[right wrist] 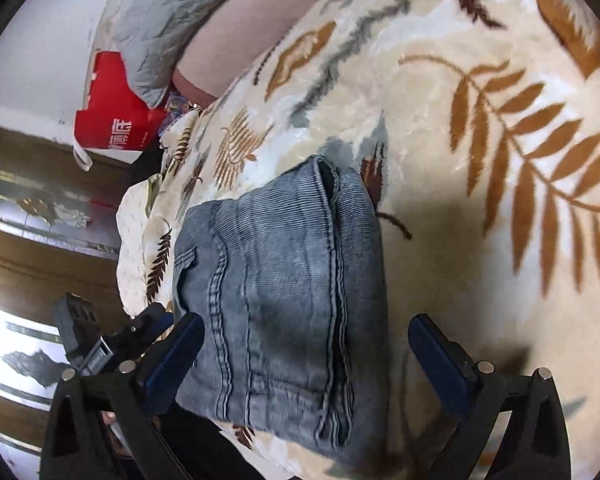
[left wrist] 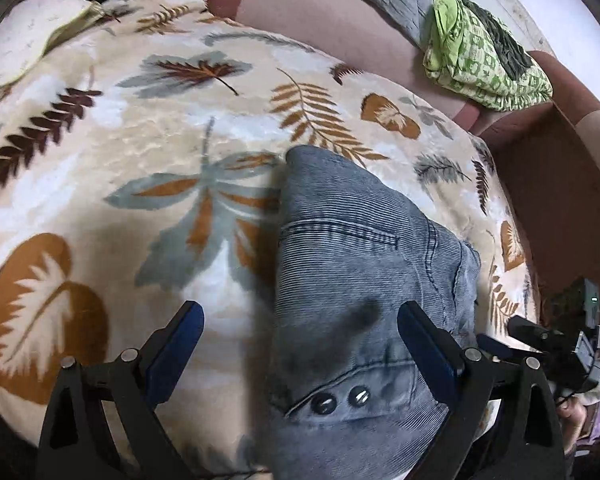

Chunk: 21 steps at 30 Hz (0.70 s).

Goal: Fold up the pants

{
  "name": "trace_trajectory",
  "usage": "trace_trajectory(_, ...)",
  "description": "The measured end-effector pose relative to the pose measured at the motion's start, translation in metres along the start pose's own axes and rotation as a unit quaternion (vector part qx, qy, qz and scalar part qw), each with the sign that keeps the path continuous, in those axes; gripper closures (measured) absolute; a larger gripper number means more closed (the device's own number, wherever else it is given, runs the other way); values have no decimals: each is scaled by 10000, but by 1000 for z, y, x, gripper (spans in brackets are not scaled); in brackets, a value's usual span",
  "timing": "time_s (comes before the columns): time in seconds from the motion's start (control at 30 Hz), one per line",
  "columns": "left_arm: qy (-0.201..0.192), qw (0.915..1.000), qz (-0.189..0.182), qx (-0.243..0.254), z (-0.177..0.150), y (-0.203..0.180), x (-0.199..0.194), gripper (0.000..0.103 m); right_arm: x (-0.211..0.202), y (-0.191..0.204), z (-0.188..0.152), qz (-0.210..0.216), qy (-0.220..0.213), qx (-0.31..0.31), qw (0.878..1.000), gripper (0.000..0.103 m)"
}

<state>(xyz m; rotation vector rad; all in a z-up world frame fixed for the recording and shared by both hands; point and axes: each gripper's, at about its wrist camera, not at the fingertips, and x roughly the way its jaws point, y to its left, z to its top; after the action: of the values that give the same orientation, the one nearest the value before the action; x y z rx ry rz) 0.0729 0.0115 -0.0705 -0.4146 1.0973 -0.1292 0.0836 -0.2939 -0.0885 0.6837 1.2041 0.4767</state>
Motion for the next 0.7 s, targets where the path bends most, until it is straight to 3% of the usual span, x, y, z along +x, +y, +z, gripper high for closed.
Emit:
trace_trajectory(0.17, 209, 9998, 44, 22, -1, -3, 18, 6, 15, -2, 5, 39, 147, 23, 9999, 0)
trace_trajectory(0.5, 170, 9996, 82, 217, -5, -6, 23, 6, 30, 8, 9, -44, 258, -29, 9997, 1)
trace_trajectory(0.7, 130, 9994, 140, 301, -5, -8, 26, 6, 32, 18, 5, -228, 249, -172, 9993, 14)
